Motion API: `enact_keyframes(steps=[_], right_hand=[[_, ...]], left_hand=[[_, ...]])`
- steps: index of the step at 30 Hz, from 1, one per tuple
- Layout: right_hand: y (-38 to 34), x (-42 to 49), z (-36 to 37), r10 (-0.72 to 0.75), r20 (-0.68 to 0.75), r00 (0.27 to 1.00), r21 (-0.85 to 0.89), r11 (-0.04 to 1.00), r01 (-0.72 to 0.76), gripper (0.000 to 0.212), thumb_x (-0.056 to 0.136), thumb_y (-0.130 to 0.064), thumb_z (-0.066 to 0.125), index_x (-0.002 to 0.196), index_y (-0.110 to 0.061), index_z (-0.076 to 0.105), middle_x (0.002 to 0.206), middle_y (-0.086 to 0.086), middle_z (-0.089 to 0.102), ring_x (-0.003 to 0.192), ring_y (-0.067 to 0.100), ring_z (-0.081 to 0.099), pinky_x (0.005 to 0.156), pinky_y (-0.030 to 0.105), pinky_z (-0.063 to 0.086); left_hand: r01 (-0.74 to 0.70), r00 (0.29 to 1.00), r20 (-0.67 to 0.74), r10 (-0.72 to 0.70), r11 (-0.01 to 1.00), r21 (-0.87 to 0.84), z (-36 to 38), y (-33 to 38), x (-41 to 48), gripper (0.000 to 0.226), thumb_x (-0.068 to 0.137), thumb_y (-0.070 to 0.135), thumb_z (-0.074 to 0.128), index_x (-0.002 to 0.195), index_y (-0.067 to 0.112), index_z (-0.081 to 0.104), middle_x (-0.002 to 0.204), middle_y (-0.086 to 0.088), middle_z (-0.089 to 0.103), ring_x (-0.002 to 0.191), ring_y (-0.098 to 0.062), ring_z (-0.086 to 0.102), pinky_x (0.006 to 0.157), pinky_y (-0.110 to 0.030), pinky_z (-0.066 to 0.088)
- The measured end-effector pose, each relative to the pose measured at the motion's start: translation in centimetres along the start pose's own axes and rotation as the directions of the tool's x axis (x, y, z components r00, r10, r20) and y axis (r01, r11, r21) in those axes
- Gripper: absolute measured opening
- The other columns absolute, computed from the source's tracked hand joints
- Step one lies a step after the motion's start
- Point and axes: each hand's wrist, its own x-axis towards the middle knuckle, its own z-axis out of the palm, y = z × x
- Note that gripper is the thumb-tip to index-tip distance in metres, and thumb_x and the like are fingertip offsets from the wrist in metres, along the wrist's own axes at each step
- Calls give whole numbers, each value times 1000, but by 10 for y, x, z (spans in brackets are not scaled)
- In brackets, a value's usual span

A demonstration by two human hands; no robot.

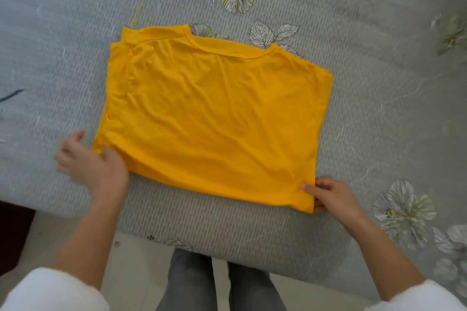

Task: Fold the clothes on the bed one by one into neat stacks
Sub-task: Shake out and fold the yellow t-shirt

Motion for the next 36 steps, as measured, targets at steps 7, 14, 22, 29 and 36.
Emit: enact_keyframes(steps=[7, 14, 22, 29, 36], right_hand=[[-43, 48, -33, -96, -282, 955, 91, 988, 126, 15, 94, -23, 58, 91, -11, 67, 84, 8, 70, 78, 20, 67, 69, 29, 53], [-105, 93, -49, -176, -316, 932, 95, 972, 216, 37, 84, -33, 71, 106, -5, 66, 90, 8, 69, 77, 15, 65, 69, 26, 53], [-146, 106, -23, -158, -307, 938, 61, 981, 185, 53, 81, -25, 75, 125, -9, 51, 119, 8, 58, 104, 23, 58, 84, 37, 52], [-179, 91, -16, -22, -101, 995, 530, 845, 73, 50, 79, -9, 64, 127, -4, 52, 112, 11, 59, 104, 27, 59, 92, 39, 52], [-250, 65, 59, -168, -146, 975, 430, 877, 216, 19, 79, -6, 62, 94, -12, 52, 74, 4, 45, 67, 16, 50, 54, 27, 45]], left_hand=[[-734, 303, 618, 726, 591, -335, 43, 55, -169, 64, 84, 27, 67, 140, 8, 42, 153, -14, 27, 143, -29, 17, 114, -47, 20], [-942, 45, 769, 638, 283, -180, 87, 68, -245, 99, 77, 64, 57, 150, 11, 17, 158, -10, 11, 145, -28, 14, 116, -46, 19], [-910, 73, 757, 649, 353, -215, 90, 70, -252, 61, 87, 36, 36, 144, 17, 39, 152, -5, 32, 140, -21, 32, 110, -41, 34], [-176, 256, 706, 660, 750, -637, 48, 78, -198, 40, 96, 18, 43, 136, 22, 42, 147, -1, 39, 138, -11, 31, 115, -24, 22], [509, 611, 760, 223, 624, -593, 2, 43, -90, 35, 98, 8, 43, 97, 34, 66, 95, 27, 69, 89, 7, 63, 74, -14, 49]])
